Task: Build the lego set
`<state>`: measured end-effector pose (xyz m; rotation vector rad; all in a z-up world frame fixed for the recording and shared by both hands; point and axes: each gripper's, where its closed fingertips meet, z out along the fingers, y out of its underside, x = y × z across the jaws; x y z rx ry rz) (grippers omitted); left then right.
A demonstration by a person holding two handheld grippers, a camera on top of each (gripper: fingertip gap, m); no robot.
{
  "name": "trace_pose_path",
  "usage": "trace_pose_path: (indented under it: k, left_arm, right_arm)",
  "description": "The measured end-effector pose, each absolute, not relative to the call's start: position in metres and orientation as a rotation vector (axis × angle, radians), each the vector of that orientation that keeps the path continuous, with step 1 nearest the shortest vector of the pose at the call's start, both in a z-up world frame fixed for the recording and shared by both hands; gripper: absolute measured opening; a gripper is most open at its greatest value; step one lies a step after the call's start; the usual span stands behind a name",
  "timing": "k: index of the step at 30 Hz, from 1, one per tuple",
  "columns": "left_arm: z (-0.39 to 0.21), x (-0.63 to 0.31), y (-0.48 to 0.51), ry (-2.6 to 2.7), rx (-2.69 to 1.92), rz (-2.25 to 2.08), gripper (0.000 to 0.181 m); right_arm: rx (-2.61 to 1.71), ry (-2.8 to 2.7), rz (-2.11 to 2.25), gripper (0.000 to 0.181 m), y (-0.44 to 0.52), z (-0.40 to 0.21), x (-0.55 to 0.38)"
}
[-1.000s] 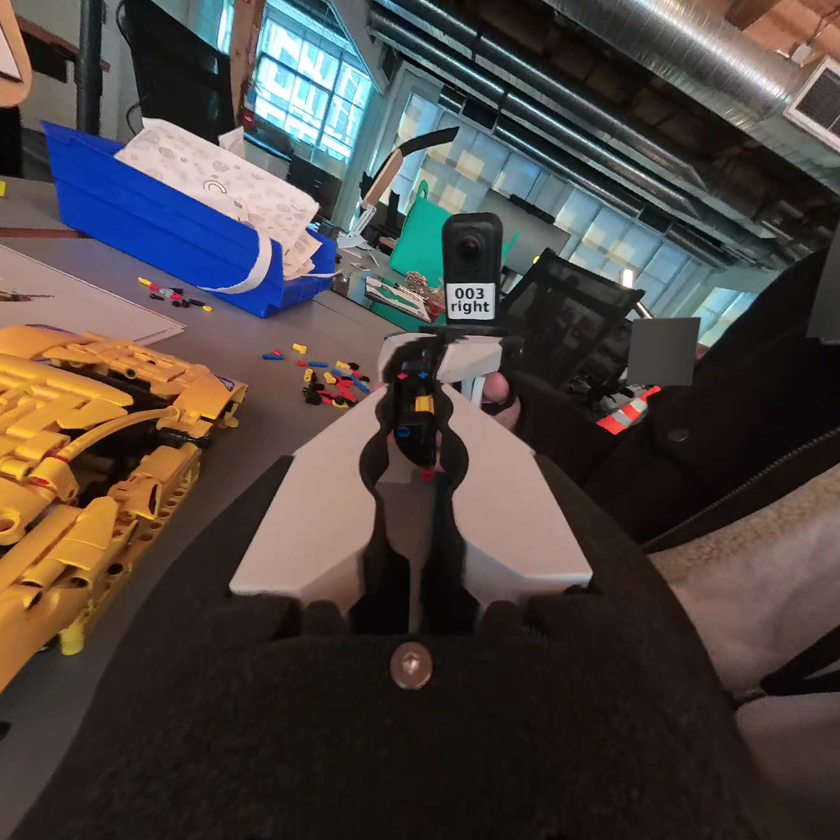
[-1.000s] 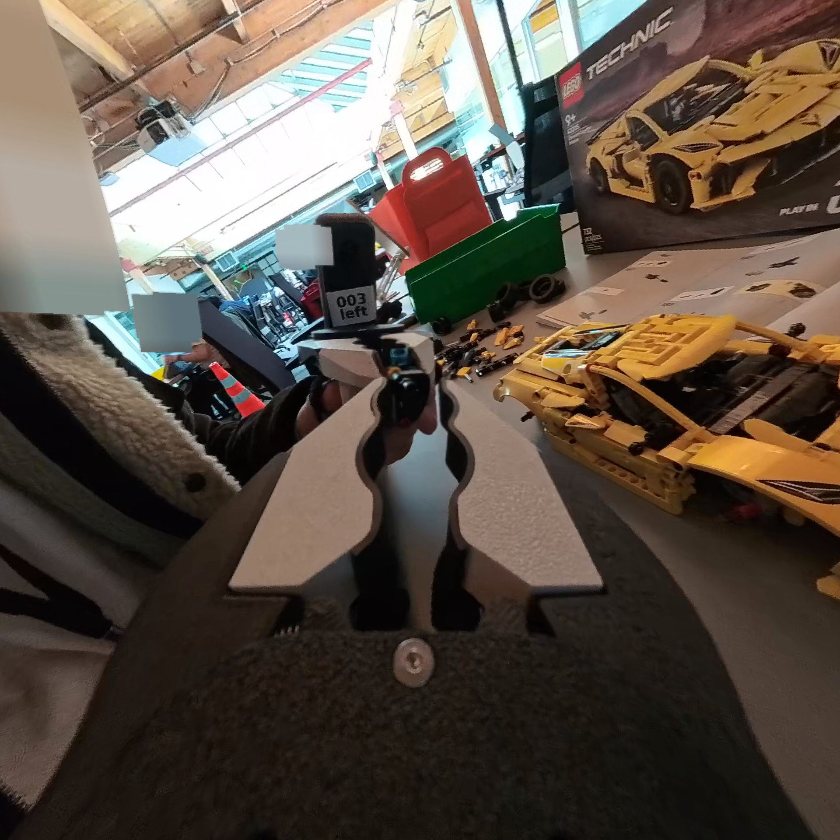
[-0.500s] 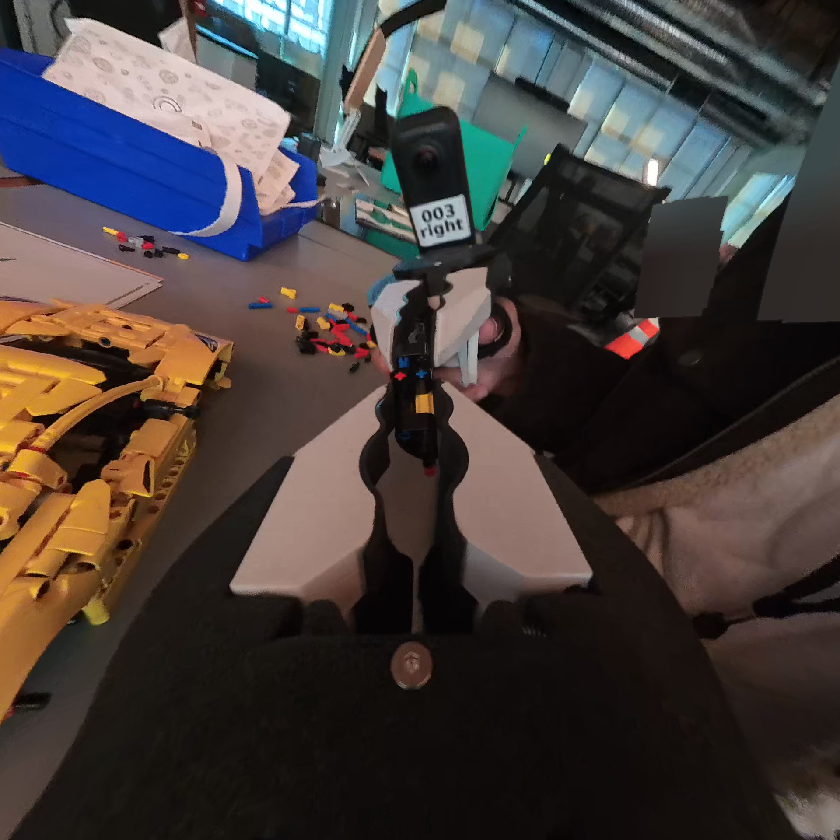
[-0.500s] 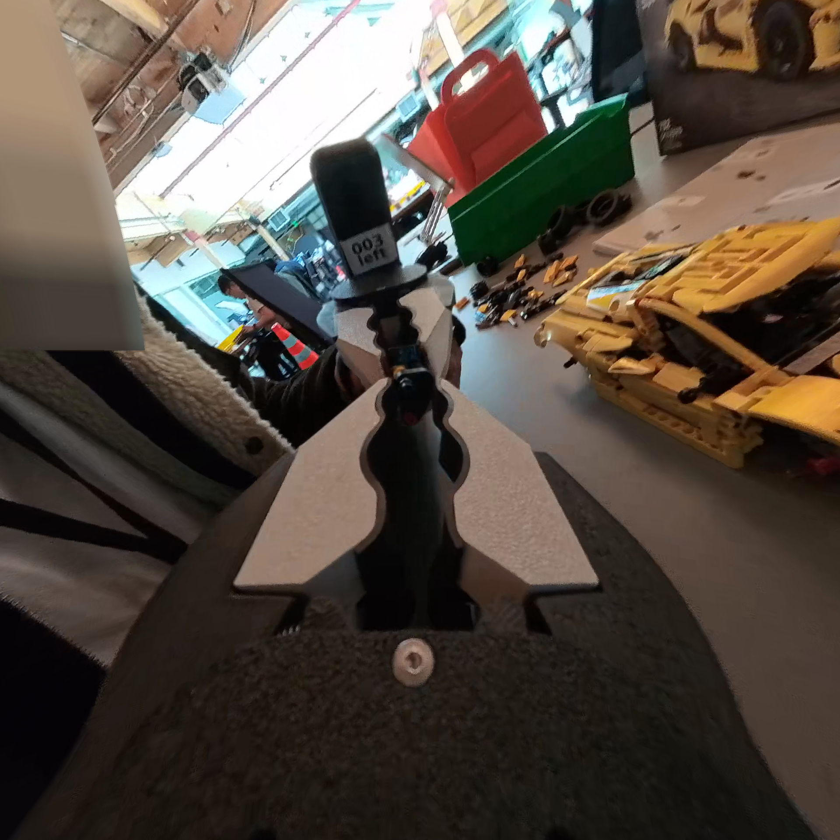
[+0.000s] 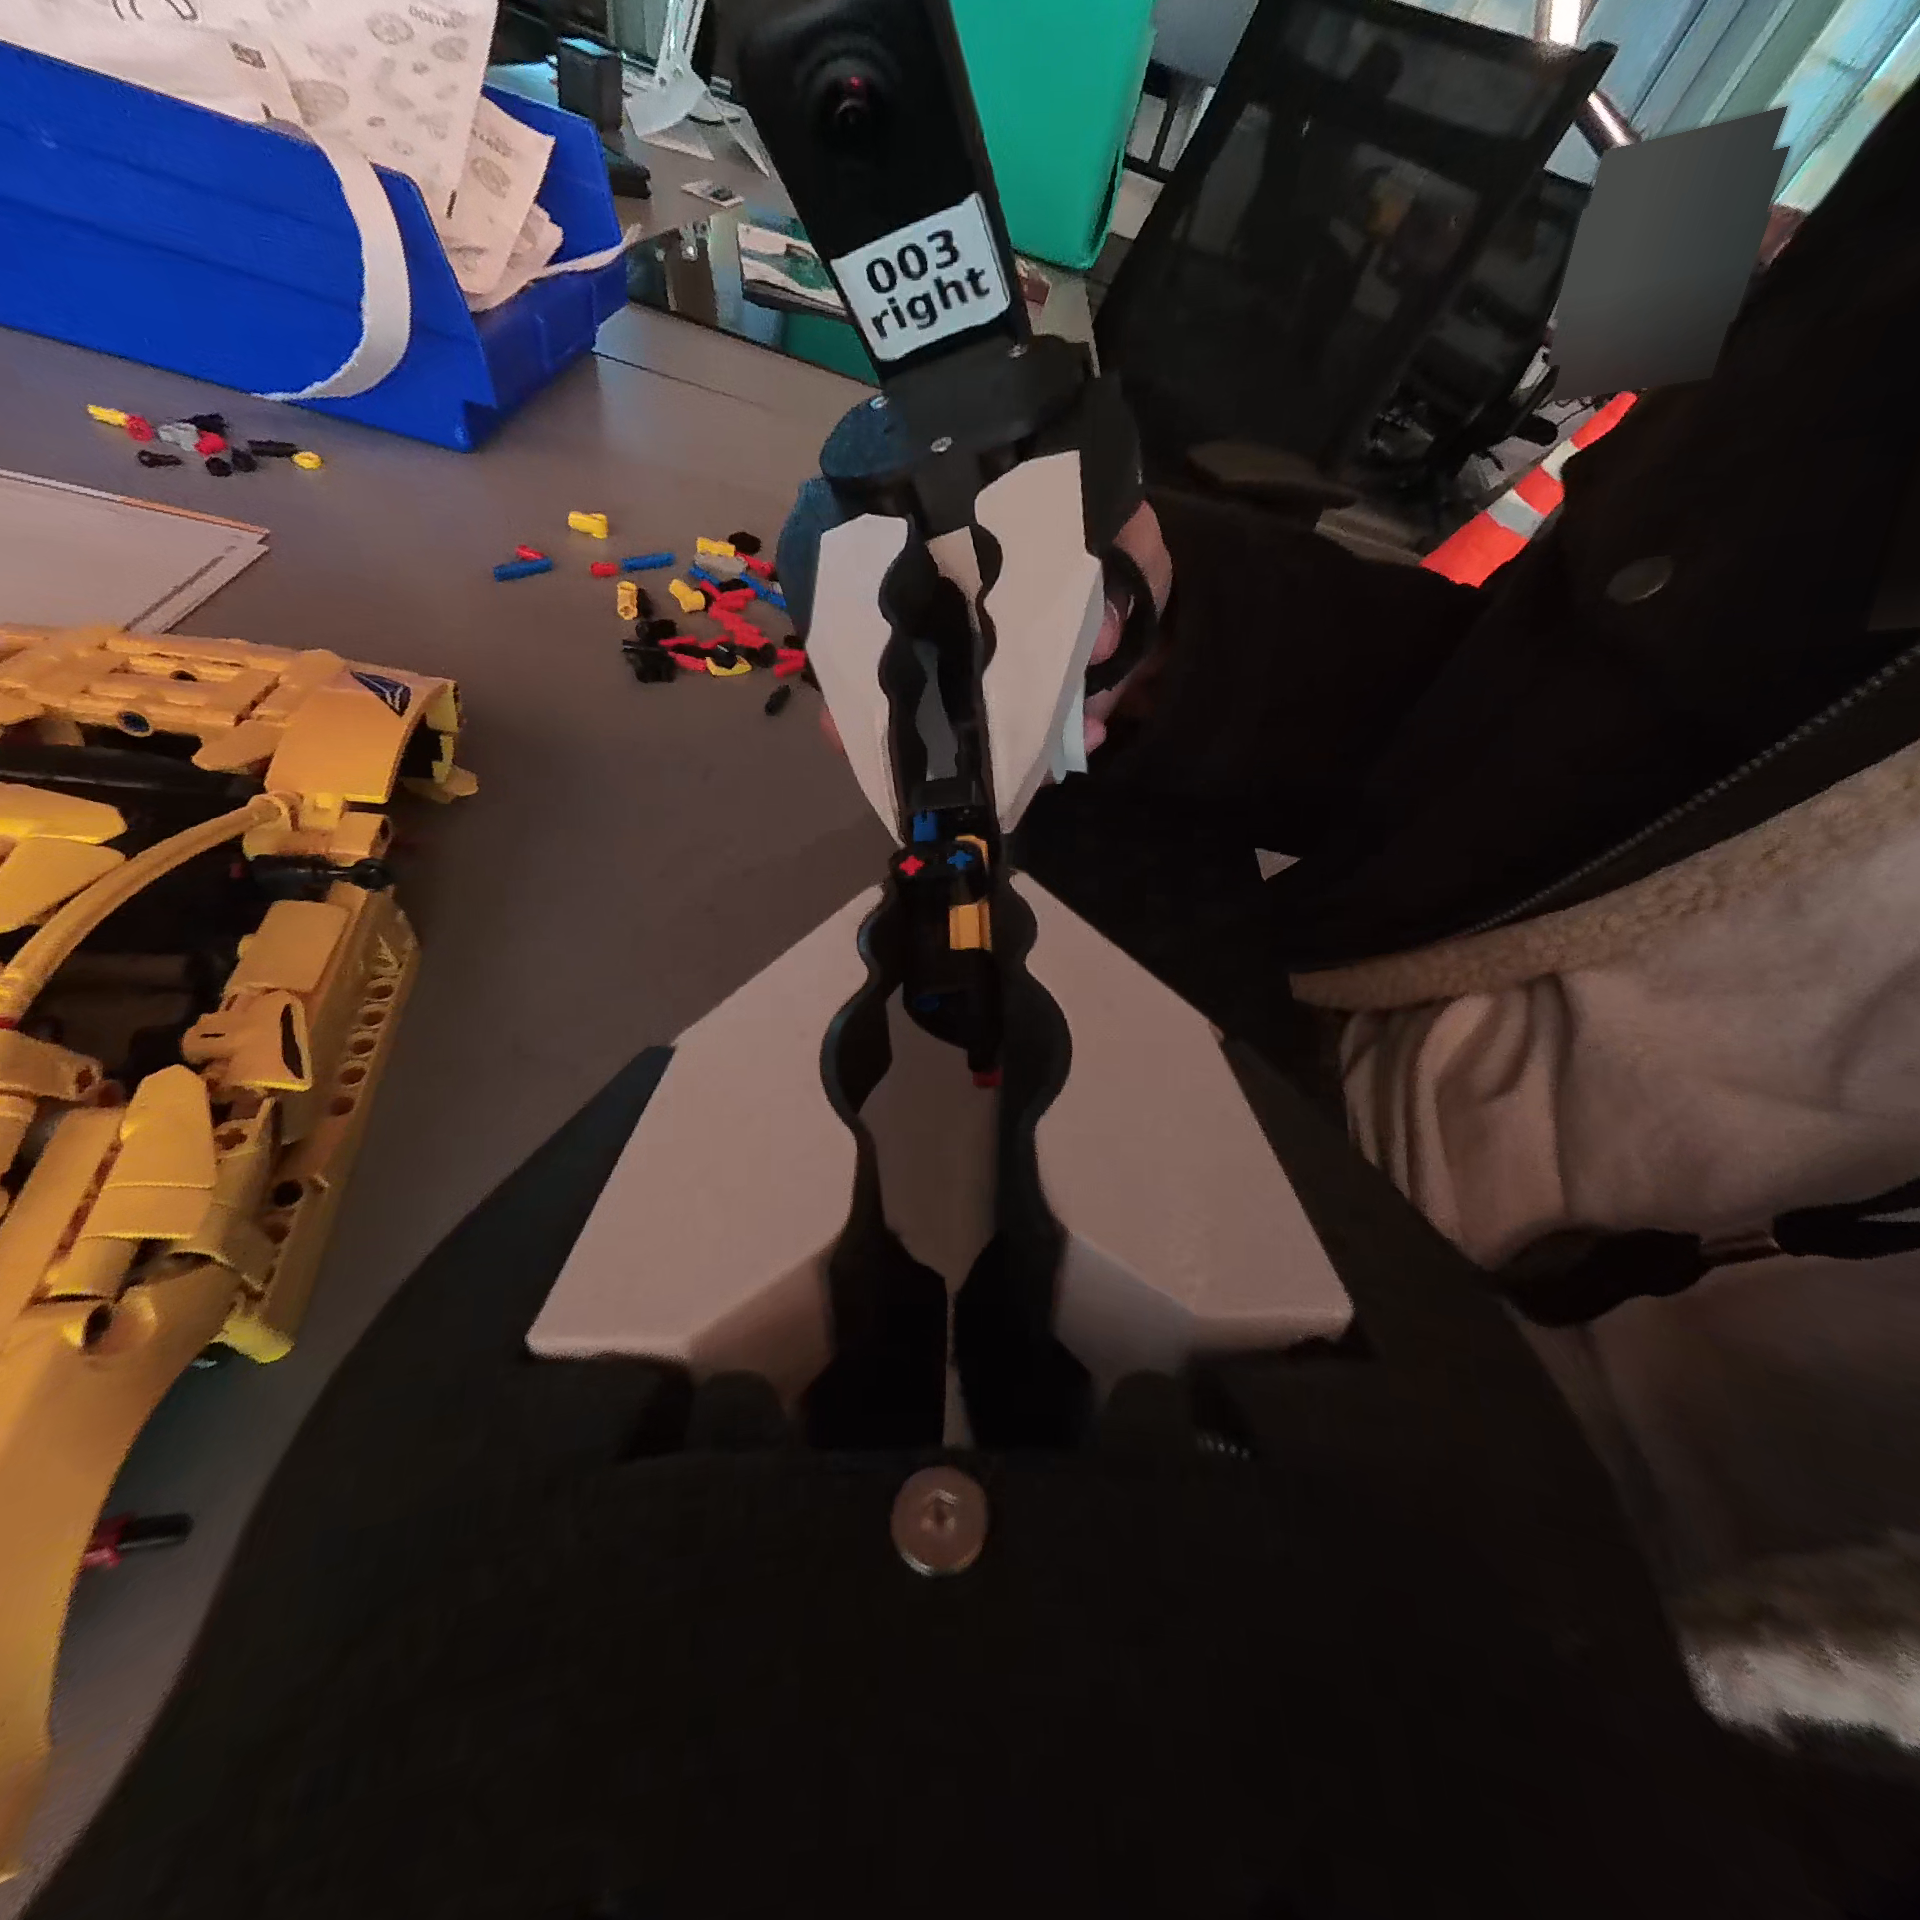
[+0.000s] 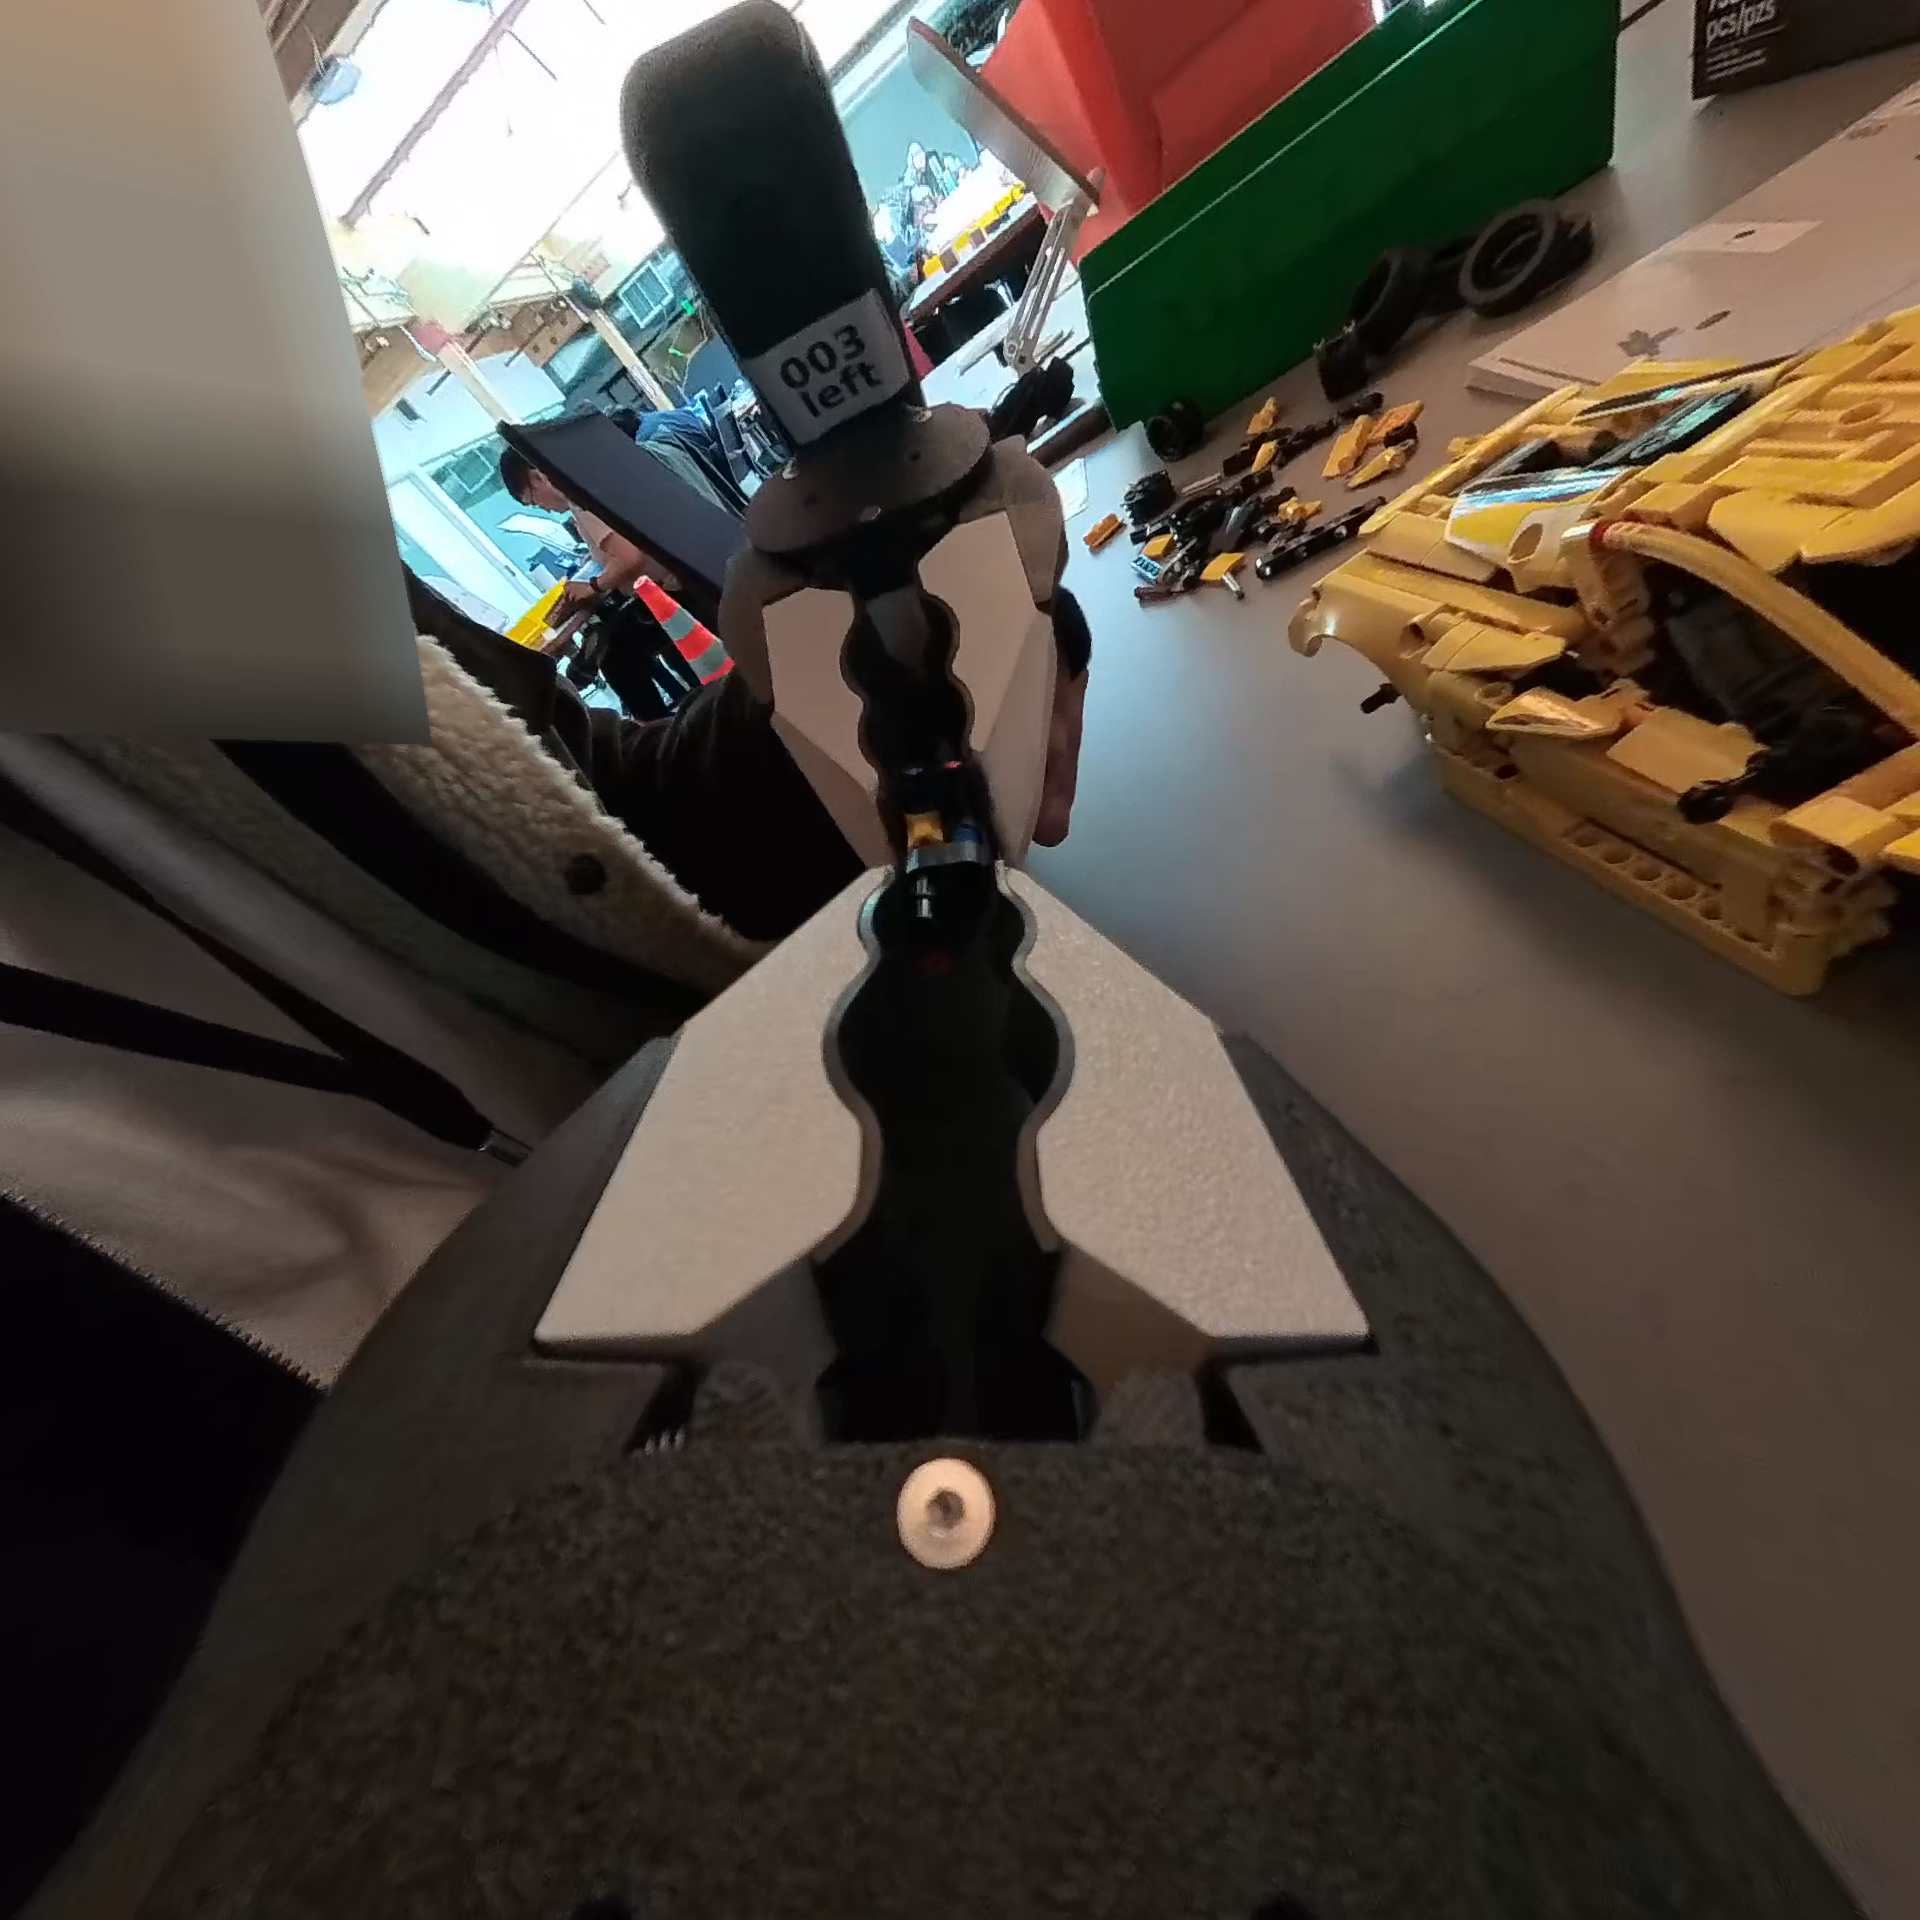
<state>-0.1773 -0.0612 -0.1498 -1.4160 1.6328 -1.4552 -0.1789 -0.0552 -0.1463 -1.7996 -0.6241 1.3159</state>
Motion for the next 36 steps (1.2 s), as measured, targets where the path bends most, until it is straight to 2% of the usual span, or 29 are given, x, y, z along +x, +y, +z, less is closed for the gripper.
trace_pose_path:
  k: [5,10,11,12,16,18,22,25,28,36]
  left_arm:
    - [-0.15,-0.174,-0.053,1.577,-1.449,-1.446,0.015]
    - [-0.131,-0.173,-0.035,1.317,-1.547,-1.76,0.016]
    - [-0.13,-0.174,-0.032,1.285,-1.551,-1.775,0.016]
    - [-0.128,-0.175,-0.029,1.261,-1.553,-1.793,0.016]
    - [-0.126,-0.174,-0.036,1.278,-1.528,-1.82,0.016]
    - [-0.124,-0.174,-0.038,1.282,-1.508,-1.805,0.016]
    - [-0.124,-0.172,-0.04,1.285,-1.485,-1.797,0.016]
    - [-0.123,-0.17,-0.043,1.279,-1.487,-1.825,0.024]
    - [-0.12,-0.17,-0.042,1.259,-1.472,-1.834,0.016]
    - [-0.128,-0.171,-0.051,1.348,-1.495,-1.824,0.015]
  right_arm:
    - [-1.798,-0.595,1.259,0.013,-0.048,-0.147,-0.177]
    - [-1.702,-0.432,1.263,0.015,-0.031,-0.131,-0.17]
    - [-1.701,-0.41,1.287,0.027,-0.031,-0.129,-0.168]
    - [-1.693,-0.402,1.31,0.029,-0.032,-0.127,-0.167]
    - [-1.738,-0.448,1.285,0.02,-0.033,-0.134,-0.173]
    - [-1.717,-0.476,1.294,0.01,-0.037,-0.13,-0.175]
    - [-1.684,-0.457,1.29,0.009,-0.036,-0.124,-0.172]
    - [-1.675,-0.449,1.295,0.008,-0.035,-0.123,-0.173]
    - [-1.673,-0.46,1.286,0.008,-0.036,-0.123,-0.176]
    - [-1.667,-0.471,1.311,0.01,-0.038,-0.123,-0.179]
